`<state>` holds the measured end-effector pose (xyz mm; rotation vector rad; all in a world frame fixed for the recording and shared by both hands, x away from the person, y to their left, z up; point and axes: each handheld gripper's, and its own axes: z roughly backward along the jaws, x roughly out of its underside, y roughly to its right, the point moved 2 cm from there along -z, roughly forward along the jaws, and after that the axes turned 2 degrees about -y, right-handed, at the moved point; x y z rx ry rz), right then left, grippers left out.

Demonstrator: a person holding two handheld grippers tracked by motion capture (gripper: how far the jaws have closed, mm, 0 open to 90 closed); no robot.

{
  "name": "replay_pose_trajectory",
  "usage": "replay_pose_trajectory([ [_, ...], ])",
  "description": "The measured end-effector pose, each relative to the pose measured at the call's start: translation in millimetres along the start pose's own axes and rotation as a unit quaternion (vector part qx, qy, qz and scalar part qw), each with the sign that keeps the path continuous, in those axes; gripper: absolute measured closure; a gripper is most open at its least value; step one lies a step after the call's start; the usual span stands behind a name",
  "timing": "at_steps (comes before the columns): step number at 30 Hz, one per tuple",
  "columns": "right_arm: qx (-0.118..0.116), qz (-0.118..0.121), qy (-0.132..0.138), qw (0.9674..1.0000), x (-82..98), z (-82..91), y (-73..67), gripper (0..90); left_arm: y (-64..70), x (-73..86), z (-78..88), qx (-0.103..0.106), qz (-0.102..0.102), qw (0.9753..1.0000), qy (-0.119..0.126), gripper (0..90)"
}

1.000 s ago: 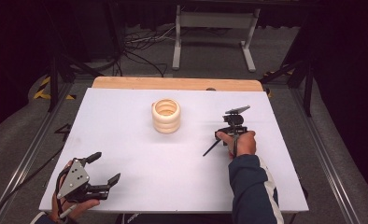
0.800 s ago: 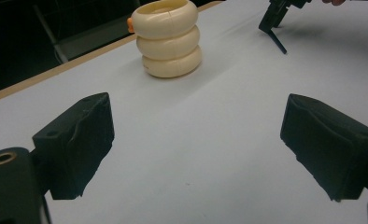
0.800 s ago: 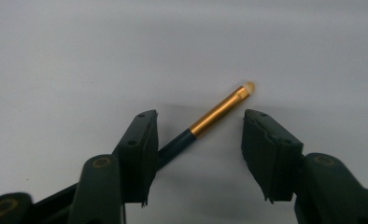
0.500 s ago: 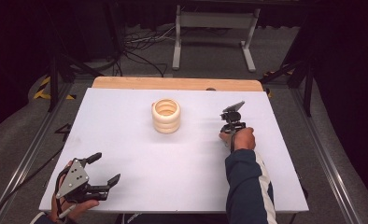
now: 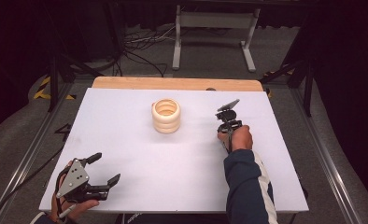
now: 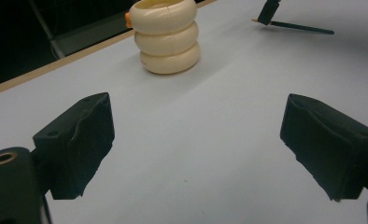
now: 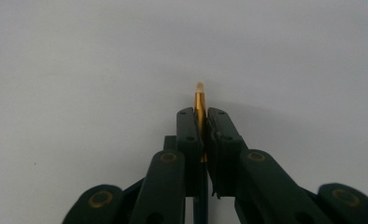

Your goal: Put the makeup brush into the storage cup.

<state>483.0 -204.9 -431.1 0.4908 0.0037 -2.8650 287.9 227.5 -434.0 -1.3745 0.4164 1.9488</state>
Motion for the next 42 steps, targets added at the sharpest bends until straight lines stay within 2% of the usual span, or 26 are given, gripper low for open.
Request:
replay_pose_trajectory([
  [4,0.001,0.012,0.026,0.9996,-2.1,15.6,0.8,84.4,0.0,0.2,-0.1,-0.001,0.002,1.0000,-0.003,10.5],
  [7,-0.007,0.019,0.048,0.9987,-3.7,28.5,1.1,84.4,0.3,0.2,-0.2,-0.002,0.000,1.0000,-0.002,10.6],
  [8,-0.010,0.027,0.058,0.9979,-4.4,35.3,0.2,84.5,0.3,0.2,-0.2,-0.002,0.000,1.0000,-0.002,10.6],
  [13,-0.011,0.062,0.112,0.9916,-3.3,59.0,-2.6,84.4,0.0,0.3,0.3,-0.004,0.001,1.0000,-0.003,10.5],
  [16,-0.017,0.079,0.153,0.9849,-0.8,71.6,-1.5,84.4,-0.1,0.5,-0.1,-0.005,0.002,1.0000,-0.004,10.5],
  [19,-0.019,0.086,0.184,0.9789,1.2,83.3,-1.1,84.4,0.0,0.7,-0.9,-0.007,0.001,1.0000,-0.006,10.5],
  [20,-0.019,0.086,0.184,0.9789,1.2,83.3,-1.1,84.4,0.0,0.7,-0.9,-0.007,0.001,1.0000,-0.006,10.5],
  [21,-0.018,0.089,0.201,0.9754,2.2,88.2,-0.6,84.4,0.0,0.8,-0.9,-0.007,0.001,0.9999,-0.007,10.5],
  [22,-0.022,0.089,0.208,0.9738,2.8,90.3,-0.4,84.5,-0.3,0.9,-1.1,-0.007,0.000,0.9999,-0.007,10.5],
  [23,-0.027,0.094,0.220,0.9706,3.6,93.7,-0.6,84.5,-0.1,1.0,-1.3,-0.007,0.002,0.9999,-0.007,10.5],
  [24,-0.024,0.096,0.227,0.9689,4.0,96.0,-0.8,84.5,-0.5,1.0,-1.1,-0.009,0.000,0.9999,-0.008,10.4],
  [27,-0.024,0.109,0.261,0.9590,5.2,105.5,-1.4,84.5,-0.2,0.9,-0.7,-0.009,0.002,0.9999,-0.006,10.4],
  [29,-0.036,0.116,0.283,0.9514,5.9,111.1,-2.2,84.4,-0.4,1.0,-0.8,-0.010,0.003,0.9999,-0.006,10.4],
  [30,-0.031,0.119,0.291,0.9488,6.3,113.2,-2.6,84.4,-0.4,1.0,-0.7,-0.012,0.003,0.9999,-0.006,10.4],
  [31,-0.036,0.124,0.301,0.9448,6.7,115.3,-3.3,84.4,-0.4,1.0,-0.7,-0.011,0.003,0.9999,-0.006,10.4],
  [33,-0.036,0.131,0.316,0.9391,7.2,119.0,-4.9,84.5,-0.6,1.2,-1.0,-0.011,0.002,0.9999,-0.008,10.4],
  [34,-0.036,0.131,0.316,0.9391,7.2,119.0,-4.9,84.5,-0.6,1.2,-1.0,-0.011,0.002,0.9999,-0.008,10.4],
  [36,-0.045,0.140,0.338,0.9298,8.3,123.6,-7.9,84.4,-0.8,1.3,-0.9,-0.011,0.002,0.9999,-0.008,10.4],
  [37,-0.050,0.140,0.345,0.9268,8.6,125.1,-9.4,84.4,-1.0,1.4,-0.9,-0.011,0.002,0.9999,-0.007,10.4],
  [38,-0.050,0.140,0.345,0.9268,8.6,125.1,-9.4,84.4,-1.0,1.4,-0.9,-0.011,0.002,0.9999,-0.007,10.4],
  [39,-0.048,0.147,0.356,0.9217,9.1,127.9,-11.3,84.4,-1.1,1.5,-0.8,-0.011,0.003,0.9999,-0.007,10.4],
  [40,-0.048,0.147,0.356,0.9217,9.1,127.9,-11.3,84.4,-1.1,1.5,-0.8,-0.011,0.003,0.9999,-0.008,10.4],
  [41,-0.055,0.148,0.366,0.9169,9.5,130.5,-12.6,84.4,-1.1,1.6,-0.9,-0.010,0.003,0.9999,-0.008,10.4],
  [42,-0.055,0.148,0.366,0.9169,9.5,130.5,-12.6,84.4,-1.2,1.6,-1.0,-0.011,0.003,0.9999,-0.007,10.4],
])
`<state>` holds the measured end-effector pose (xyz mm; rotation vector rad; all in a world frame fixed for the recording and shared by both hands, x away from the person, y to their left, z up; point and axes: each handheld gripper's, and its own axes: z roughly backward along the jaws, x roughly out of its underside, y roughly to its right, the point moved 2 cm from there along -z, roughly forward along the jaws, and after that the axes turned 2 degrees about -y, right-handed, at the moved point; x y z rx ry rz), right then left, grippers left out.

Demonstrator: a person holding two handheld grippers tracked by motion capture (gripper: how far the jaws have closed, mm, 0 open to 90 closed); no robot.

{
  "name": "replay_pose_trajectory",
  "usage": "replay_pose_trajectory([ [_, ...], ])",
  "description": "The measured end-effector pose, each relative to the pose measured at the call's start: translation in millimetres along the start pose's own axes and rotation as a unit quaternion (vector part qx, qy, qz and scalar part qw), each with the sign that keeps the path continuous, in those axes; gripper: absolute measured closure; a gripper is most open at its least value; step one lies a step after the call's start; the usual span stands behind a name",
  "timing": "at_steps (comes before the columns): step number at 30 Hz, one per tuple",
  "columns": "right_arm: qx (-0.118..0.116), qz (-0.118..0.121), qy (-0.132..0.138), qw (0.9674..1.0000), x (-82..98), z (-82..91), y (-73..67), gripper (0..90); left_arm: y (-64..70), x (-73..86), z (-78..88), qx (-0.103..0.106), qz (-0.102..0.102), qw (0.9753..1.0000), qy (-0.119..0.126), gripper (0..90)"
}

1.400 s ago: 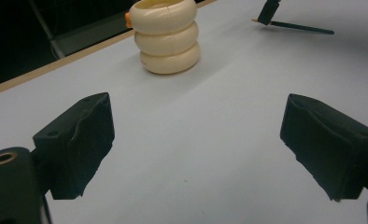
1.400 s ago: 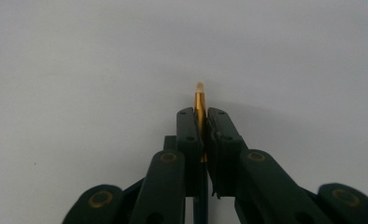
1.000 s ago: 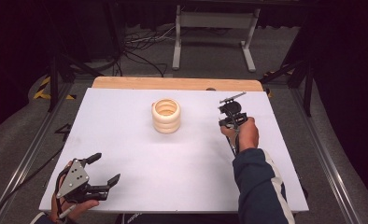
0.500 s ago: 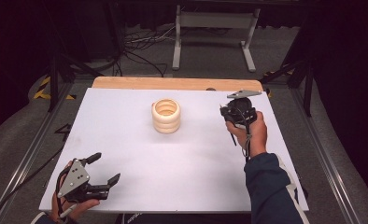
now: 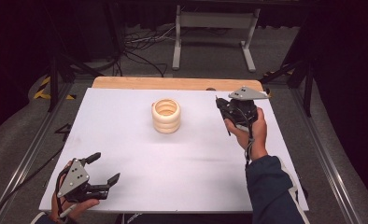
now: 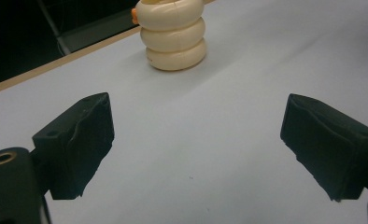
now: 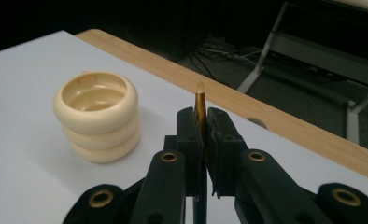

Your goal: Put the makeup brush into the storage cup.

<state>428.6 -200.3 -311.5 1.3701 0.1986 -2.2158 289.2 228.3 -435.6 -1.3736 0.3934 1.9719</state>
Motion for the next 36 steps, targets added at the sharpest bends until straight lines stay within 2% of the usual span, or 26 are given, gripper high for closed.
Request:
replay_pose_trajectory([
  [7,-0.012,0.001,0.041,0.9991,-5.7,3.1,-1.9,84.4,0.1,0.3,-0.1,0.000,0.001,1.0000,-0.001,10.3],
  [13,-0.027,-0.006,0.077,0.9966,-11.6,2.0,-6.7,84.4,-0.1,0.7,0.1,-0.001,0.003,1.0000,-0.001,10.4],
  [20,-0.047,-0.008,0.117,0.9920,-22.3,0.7,-13.6,84.4,-0.5,1.1,1.5,-0.003,0.004,1.0000,-0.001,10.4],
  [23,-0.047,-0.005,0.125,0.9910,-24.6,-0.5,-15.9,84.4,-0.7,1.3,1.8,-0.003,0.005,1.0000,-0.001,10.4],
  [24,-0.053,-0.009,0.137,0.9892,-27.7,-1.8,-17.1,84.4,-0.8,1.3,2.0,-0.004,0.005,1.0000,0.000,10.4],
  [27,-0.058,-0.012,0.147,0.9874,-30.5,-2.6,-18.6,84.4,-1.0,1.3,2.4,-0.003,0.005,1.0000,0.001,10.4],
  [30,-0.065,-0.009,0.172,0.9829,-36.7,-2.4,-22.9,84.4,-1.1,1.4,3.1,-0.004,0.006,1.0000,0.002,10.3],
  [33,-0.072,-0.013,0.180,0.9809,-40.6,-3.8,-25.1,84.4,-1.2,1.4,3.3,-0.004,0.006,1.0000,0.003,10.2],
  [36,-0.078,-0.015,0.196,0.9774,-45.7,-7.2,-30.0,84.4,-1.3,1.5,3.4,-0.004,0.004,1.0000,0.003,10.2],
])
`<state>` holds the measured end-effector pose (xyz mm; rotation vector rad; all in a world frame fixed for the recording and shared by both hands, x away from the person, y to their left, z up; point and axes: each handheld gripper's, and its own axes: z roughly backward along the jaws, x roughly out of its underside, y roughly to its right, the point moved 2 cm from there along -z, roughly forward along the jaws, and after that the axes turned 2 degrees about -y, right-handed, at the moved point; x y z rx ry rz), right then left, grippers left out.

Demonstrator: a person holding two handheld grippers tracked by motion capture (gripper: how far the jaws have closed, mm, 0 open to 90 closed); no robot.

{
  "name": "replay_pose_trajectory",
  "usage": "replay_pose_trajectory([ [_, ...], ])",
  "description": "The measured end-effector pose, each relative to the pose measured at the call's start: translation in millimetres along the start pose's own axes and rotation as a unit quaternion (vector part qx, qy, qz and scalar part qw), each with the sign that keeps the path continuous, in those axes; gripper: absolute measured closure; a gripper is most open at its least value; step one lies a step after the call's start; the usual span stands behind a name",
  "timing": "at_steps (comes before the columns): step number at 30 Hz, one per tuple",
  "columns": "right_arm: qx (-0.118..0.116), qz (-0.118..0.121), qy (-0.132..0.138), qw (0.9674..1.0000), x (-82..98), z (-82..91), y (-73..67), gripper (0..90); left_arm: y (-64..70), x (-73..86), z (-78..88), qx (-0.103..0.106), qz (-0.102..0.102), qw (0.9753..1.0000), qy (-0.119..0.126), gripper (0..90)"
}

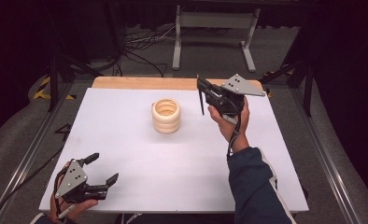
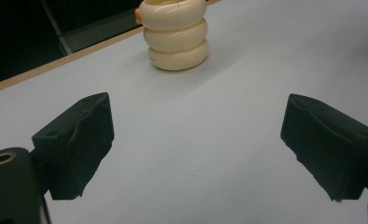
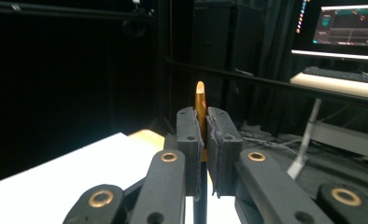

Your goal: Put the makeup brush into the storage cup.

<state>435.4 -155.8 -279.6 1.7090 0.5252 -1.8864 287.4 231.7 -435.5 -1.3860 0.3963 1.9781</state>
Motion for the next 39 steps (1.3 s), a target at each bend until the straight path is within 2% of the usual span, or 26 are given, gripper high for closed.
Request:
replay_pose_trajectory([
  [11,-0.016,-0.005,0.024,0.9996,-3.7,-18.5,-8.9,84.4,-0.8,-0.8,3.9,-0.005,0.001,0.9999,0.011,10.0],
  [20,-0.031,-0.015,0.029,0.9990,-3.5,-34.1,-15.0,84.4,-1.6,-0.8,5.3,-0.006,-0.001,0.9999,0.014,9.9],
  [39,-0.044,-0.017,0.029,0.9985,0.9,-66.6,-25.7,84.4,-2.6,-0.2,7.2,-0.007,0.001,0.9998,0.018,9.8],
])
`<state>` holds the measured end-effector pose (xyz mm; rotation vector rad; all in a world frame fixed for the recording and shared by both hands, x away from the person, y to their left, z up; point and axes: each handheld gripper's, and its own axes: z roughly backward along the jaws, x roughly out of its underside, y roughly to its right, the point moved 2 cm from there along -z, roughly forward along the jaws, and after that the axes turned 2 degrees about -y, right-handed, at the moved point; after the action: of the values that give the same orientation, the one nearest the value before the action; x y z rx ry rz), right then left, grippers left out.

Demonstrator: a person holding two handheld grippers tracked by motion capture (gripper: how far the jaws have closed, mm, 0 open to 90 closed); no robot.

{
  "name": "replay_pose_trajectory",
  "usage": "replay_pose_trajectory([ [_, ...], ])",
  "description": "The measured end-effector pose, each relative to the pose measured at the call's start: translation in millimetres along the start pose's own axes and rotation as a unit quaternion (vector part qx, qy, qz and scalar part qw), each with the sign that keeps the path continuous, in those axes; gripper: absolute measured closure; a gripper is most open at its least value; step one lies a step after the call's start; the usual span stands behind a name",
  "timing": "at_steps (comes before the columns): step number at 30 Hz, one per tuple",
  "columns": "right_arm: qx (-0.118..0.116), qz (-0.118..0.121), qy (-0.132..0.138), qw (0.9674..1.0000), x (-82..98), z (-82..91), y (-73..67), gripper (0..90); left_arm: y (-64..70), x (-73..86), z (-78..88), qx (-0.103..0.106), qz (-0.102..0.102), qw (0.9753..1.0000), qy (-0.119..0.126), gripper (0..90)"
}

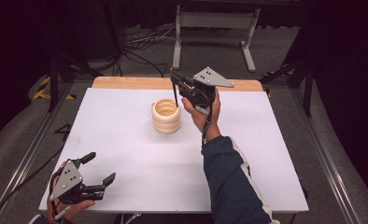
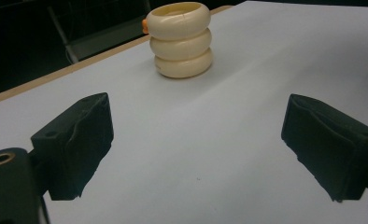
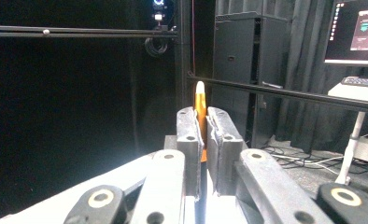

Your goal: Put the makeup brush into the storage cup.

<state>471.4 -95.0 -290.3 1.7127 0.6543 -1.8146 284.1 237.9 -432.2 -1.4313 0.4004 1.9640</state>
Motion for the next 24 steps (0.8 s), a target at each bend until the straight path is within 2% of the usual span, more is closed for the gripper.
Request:
replay_pose_trajectory([
  [11,-0.008,-0.014,0.002,0.9999,5.3,-16.7,1.3,84.4,0.2,0.9,0.8,0.000,0.001,1.0000,-0.003,9.8],
  [24,-0.013,-0.021,-0.010,0.9996,17.6,-38.0,0.2,84.4,0.4,1.8,0.8,0.002,0.001,1.0000,-0.003,9.6],
])
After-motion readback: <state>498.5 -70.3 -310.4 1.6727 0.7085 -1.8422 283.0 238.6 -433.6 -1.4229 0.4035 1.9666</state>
